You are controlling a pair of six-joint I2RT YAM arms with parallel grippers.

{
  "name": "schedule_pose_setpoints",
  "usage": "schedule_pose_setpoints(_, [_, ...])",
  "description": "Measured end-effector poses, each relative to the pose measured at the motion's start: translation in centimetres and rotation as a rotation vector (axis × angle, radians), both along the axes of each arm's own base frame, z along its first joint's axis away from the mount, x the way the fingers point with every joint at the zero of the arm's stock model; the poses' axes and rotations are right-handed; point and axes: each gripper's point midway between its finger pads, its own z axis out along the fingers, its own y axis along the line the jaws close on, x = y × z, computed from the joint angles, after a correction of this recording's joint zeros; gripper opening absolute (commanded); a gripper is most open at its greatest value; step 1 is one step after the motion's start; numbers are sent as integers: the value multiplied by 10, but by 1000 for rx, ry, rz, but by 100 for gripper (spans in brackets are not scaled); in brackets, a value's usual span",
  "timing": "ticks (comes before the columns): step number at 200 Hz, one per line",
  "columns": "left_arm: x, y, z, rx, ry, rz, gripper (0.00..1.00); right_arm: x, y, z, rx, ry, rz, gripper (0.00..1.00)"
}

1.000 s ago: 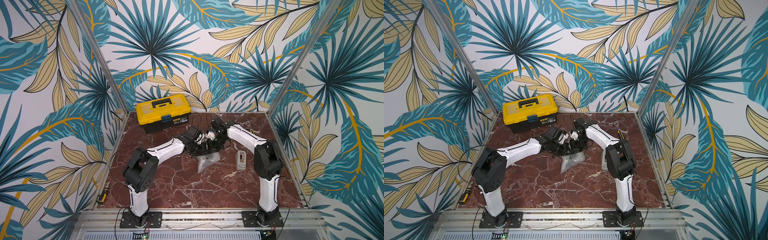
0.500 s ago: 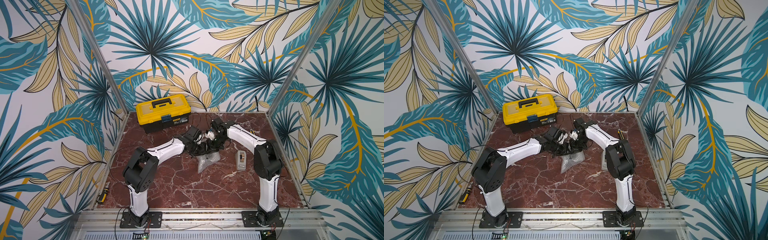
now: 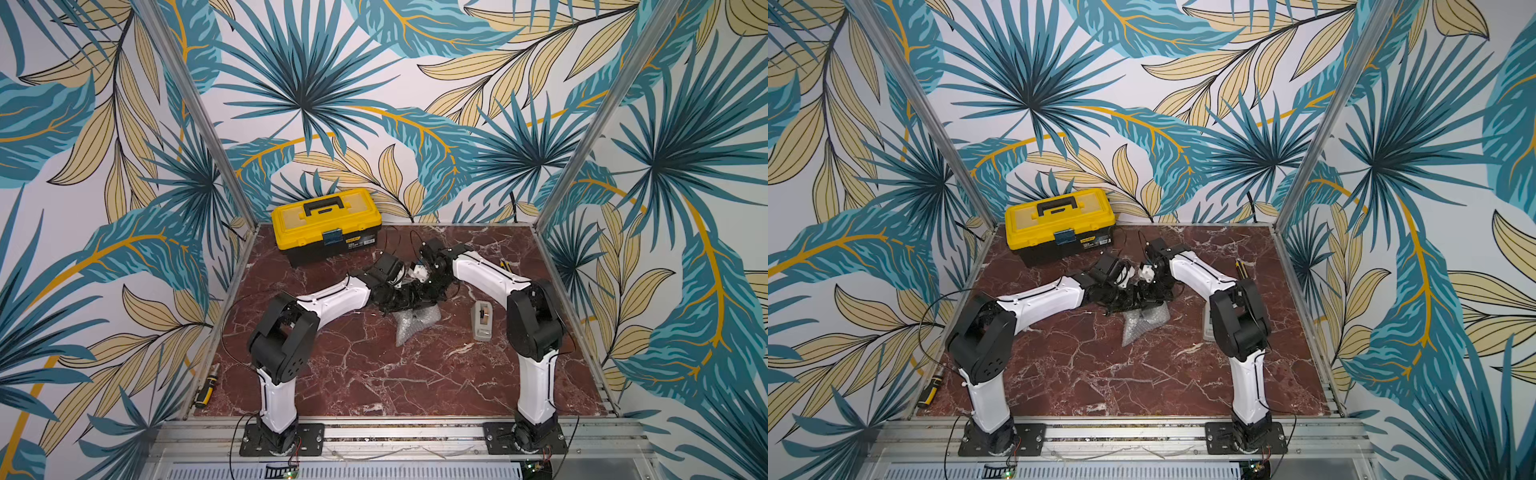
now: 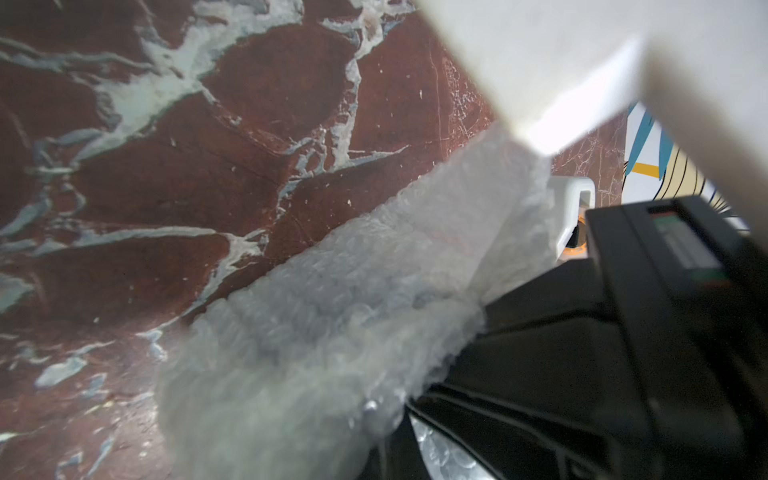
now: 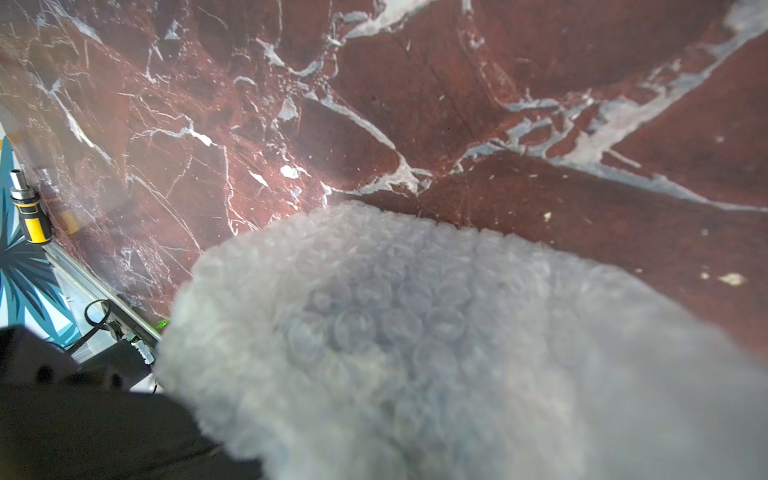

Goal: Wrap mugs in bubble wrap
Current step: Stick the tape on the bubble wrap.

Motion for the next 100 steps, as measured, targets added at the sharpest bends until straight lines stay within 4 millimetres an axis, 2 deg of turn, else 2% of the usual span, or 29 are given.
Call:
schedule_pose_setpoints(21, [1,0,0,-2,1,6,1,0,-1,1,6,-16,-3,3])
schedule_pose_setpoints(49, [3,1,0,3,-6,19,1,-4,-3,7,12,-36,-17,18])
schedule_pose_setpoints(100, [5,0,0,1,-10,24,1,-10,-1,43,60,-115,-26,26])
